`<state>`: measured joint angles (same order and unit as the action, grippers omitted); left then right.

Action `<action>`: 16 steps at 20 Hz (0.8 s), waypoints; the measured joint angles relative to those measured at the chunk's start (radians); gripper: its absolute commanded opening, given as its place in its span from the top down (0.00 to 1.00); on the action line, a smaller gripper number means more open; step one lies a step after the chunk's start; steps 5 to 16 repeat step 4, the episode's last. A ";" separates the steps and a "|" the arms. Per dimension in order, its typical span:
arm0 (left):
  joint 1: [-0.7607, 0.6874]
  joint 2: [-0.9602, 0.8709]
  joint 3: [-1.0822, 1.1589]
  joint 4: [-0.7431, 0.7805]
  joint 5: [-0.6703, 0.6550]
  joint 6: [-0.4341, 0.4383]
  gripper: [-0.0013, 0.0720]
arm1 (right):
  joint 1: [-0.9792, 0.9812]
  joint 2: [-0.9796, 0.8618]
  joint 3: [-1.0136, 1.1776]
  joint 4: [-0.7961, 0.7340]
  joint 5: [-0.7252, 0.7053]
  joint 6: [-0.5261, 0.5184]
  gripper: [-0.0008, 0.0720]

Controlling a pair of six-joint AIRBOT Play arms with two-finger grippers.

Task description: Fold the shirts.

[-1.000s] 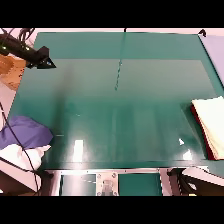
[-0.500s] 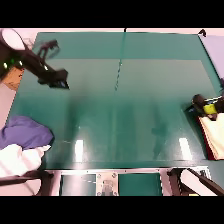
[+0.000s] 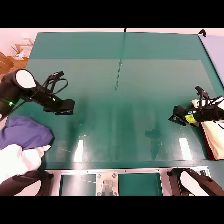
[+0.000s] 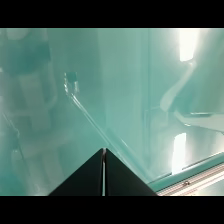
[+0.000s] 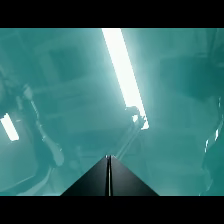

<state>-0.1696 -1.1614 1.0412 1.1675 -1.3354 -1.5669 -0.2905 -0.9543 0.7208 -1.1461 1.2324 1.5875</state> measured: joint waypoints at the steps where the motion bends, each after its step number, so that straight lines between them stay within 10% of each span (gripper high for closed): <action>1: -0.001 0.005 -0.006 -0.001 0.006 -0.002 0.95 | 0.002 0.001 -0.002 0.000 -0.003 0.000 0.97; 16: -0.003 0.011 -0.018 -0.005 0.023 -0.005 0.95 | 0.006 0.003 -0.005 0.002 -0.003 0.000 0.97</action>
